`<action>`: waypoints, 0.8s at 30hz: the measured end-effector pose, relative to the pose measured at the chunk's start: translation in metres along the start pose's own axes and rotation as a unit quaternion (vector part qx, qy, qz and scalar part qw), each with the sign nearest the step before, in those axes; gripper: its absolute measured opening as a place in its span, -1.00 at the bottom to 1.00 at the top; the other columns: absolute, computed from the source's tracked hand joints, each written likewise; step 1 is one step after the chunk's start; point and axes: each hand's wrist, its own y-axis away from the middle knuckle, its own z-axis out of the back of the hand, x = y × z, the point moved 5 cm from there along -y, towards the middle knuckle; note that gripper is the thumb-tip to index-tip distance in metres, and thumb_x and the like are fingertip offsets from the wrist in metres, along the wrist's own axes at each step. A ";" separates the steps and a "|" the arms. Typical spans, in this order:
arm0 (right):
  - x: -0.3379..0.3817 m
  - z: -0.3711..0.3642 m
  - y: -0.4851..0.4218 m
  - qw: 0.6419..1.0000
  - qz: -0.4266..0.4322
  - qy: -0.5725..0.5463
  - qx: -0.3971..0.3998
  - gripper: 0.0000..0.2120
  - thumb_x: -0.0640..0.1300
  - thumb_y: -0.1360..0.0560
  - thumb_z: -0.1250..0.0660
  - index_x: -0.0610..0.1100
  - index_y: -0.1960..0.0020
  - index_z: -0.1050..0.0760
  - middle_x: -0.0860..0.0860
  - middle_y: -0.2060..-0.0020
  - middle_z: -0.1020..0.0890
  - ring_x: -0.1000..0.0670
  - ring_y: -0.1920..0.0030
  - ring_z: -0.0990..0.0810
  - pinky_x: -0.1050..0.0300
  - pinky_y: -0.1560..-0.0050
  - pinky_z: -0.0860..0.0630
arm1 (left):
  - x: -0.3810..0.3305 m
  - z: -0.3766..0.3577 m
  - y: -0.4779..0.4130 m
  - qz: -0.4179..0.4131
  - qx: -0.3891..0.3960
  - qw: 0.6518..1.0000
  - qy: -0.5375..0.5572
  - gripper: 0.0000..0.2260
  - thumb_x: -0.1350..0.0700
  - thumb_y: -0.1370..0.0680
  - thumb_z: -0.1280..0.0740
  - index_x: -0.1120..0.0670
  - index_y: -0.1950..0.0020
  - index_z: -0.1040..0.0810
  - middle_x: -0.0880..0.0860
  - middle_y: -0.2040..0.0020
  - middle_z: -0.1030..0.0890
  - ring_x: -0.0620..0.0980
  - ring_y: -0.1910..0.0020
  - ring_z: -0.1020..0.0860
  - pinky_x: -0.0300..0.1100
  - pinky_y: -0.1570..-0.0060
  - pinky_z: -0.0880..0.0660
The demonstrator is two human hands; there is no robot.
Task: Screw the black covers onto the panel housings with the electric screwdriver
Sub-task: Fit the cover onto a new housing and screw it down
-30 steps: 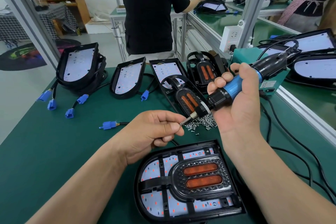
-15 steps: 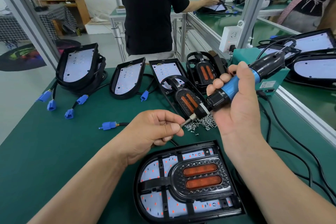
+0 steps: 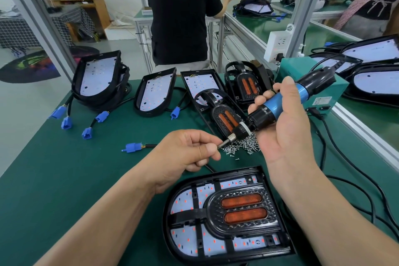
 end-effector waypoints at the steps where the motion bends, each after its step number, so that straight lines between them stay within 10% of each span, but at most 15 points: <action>1: 0.000 0.000 0.000 1.000 -0.001 -0.005 -0.005 -0.66 0.01 -0.61 -0.48 -0.13 -0.23 -0.45 -0.01 0.21 -0.57 0.00 0.23 -0.56 0.06 0.04 -0.56 | -0.001 0.000 0.000 0.004 0.001 1.000 0.011 -0.90 0.26 -0.64 -0.40 0.16 -0.09 -0.71 0.15 0.13 -0.69 -0.13 0.36 -0.40 -0.37 0.44 -0.28; 8: 0.004 0.001 0.003 0.999 -0.008 -0.034 -0.013 -0.76 0.01 -0.64 -0.45 -0.12 -0.13 -0.48 0.00 0.21 -0.57 0.00 0.22 -0.58 0.05 0.01 -0.57 | -0.003 0.002 0.004 0.052 -0.015 0.998 0.012 -0.71 0.10 -0.75 -0.24 0.29 -0.19 -0.64 0.14 0.16 -0.65 -0.12 0.37 -0.36 -0.33 0.46 -0.25; 18: 0.006 -0.034 0.038 0.988 -0.031 -0.035 0.146 -0.90 -0.11 -0.63 -0.35 -0.10 -0.10 -0.49 0.02 0.23 -0.50 0.04 0.28 -0.48 0.12 0.12 -0.53 | -0.012 0.027 0.032 0.147 0.124 0.927 -0.323 -0.59 -0.14 -0.55 -0.40 0.21 0.18 -0.53 -0.06 0.35 -0.41 -0.09 0.39 -0.26 -0.27 0.41 -0.20; 24: -0.008 -0.045 0.056 0.974 -0.035 0.024 0.224 -0.88 -0.14 -0.66 -0.26 -0.12 -0.18 -0.44 -0.01 0.25 -0.48 0.00 0.28 -0.48 0.09 0.13 -0.50 | -0.012 0.027 0.038 0.142 0.176 0.936 -0.271 -0.51 -0.10 -0.55 -0.43 0.38 0.02 -0.56 -0.07 0.35 -0.38 -0.08 0.38 -0.24 -0.27 0.40 -0.19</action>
